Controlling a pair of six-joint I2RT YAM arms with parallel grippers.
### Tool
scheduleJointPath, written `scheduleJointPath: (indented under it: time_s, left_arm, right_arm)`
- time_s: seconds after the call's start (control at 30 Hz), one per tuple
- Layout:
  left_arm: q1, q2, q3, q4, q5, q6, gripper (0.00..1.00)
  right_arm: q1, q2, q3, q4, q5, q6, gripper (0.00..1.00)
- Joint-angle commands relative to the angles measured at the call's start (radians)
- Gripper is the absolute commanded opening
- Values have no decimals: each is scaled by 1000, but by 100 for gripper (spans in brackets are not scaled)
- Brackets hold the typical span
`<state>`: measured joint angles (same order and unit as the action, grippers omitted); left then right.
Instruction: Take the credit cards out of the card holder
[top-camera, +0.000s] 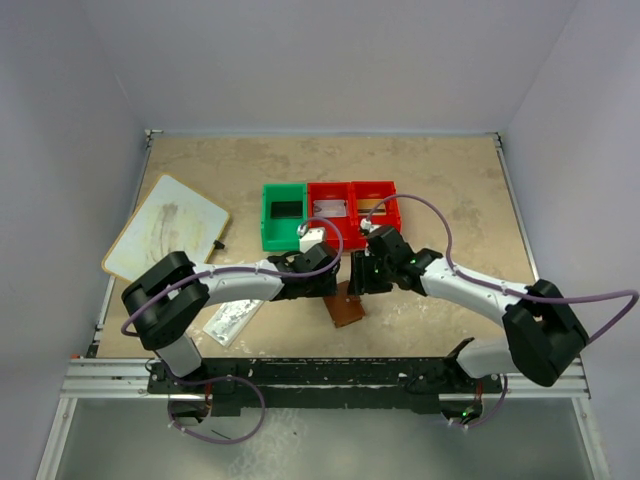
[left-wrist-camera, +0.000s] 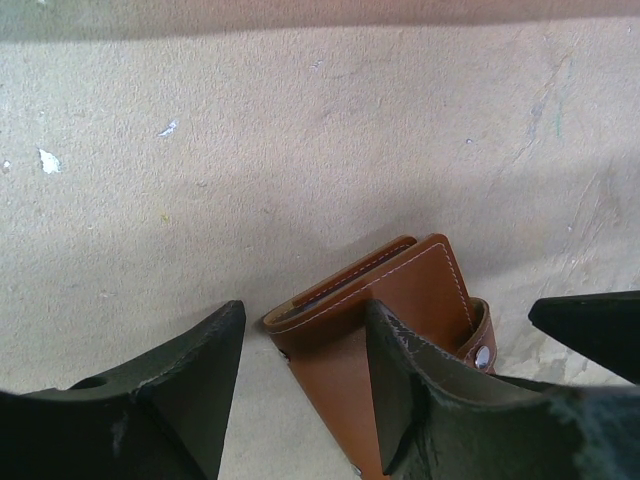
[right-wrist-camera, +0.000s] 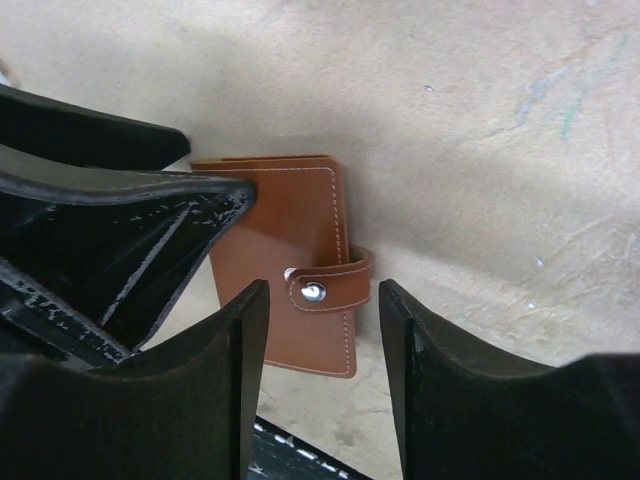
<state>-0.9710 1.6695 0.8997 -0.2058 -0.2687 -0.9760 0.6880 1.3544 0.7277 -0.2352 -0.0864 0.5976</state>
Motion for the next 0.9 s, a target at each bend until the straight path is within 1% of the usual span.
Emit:
scheduleJointPath:
  time_s: [0.0, 0.23, 0.43, 0.5, 0.67, 0.87]
  left_arm:
    - [-1, 13, 18, -50, -9, 27, 49]
    - [-1, 7, 16, -53, -17, 25, 48]
    - [-1, 8, 15, -52, -16, 21, 48]
    - [-1, 7, 15, -52, -18, 20, 48]
    - [-1, 2, 14, -56, -20, 20, 48]
    - [-1, 9, 11, -49, -11, 20, 48]
  right_arm:
    - [11, -9, -17, 74, -79, -17, 52]
    - [31, 64, -12, 54, 13, 5, 55]
    - [33, 54, 0, -28, 137, 19, 50]
    - [33, 30, -9, -62, 129, 38, 48]
    - [27, 0, -9, -108, 194, 59, 46]
    - [25, 23, -1, -81, 185, 67, 42]
